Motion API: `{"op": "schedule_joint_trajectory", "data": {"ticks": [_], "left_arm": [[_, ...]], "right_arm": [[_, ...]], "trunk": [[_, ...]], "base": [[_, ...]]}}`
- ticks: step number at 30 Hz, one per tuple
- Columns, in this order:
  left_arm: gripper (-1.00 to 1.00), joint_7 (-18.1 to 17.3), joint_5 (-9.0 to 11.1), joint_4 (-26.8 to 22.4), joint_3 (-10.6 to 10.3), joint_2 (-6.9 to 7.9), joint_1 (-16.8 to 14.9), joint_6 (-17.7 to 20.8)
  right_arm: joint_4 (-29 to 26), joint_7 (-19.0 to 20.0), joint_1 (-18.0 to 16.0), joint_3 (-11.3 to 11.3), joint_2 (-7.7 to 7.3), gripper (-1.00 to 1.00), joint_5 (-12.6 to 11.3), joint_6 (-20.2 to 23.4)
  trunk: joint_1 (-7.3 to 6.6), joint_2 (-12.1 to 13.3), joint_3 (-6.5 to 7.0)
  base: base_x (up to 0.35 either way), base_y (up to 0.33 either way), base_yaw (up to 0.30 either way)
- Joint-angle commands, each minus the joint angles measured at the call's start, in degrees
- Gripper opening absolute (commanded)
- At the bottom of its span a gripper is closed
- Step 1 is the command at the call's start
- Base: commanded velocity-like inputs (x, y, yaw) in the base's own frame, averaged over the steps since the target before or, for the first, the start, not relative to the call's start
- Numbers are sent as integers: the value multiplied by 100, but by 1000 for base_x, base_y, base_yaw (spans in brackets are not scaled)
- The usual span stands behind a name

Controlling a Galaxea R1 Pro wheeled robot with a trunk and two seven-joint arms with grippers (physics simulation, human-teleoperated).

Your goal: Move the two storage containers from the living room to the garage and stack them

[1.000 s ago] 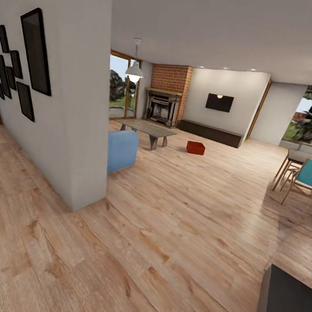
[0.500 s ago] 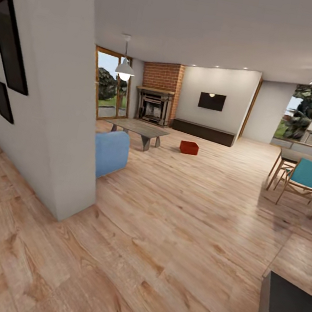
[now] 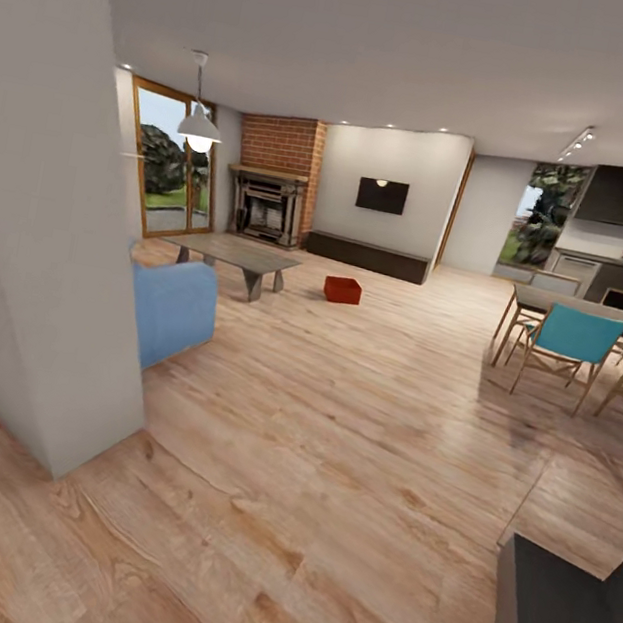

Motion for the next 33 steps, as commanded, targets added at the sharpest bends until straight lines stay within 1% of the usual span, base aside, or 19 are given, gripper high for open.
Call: {"op": "schedule_joint_trajectory", "data": {"ticks": [1,8,11,33], "left_arm": [[100,-3,38,4,-27,0,-2,-16],[100,-3,35,3,-27,0,-2,-16],[100,-3,33,6,-27,0,-2,-10],[100,-3,40,1,-27,0,-2,46]], "right_arm": [[18,1,-9,30,-1,100,28,-31],[18,1,-9,30,-1,100,28,-31],[18,1,-10,30,-1,100,28,-31],[18,1,-9,39,-1,100,28,-41]], "trunk": [[3,-3,-6],[3,-3,-6],[3,-3,-6],[3,-3,-6]], "base": [[322,96,-250],[322,70,-248],[322,7,-126],[323,0,-7]]}}
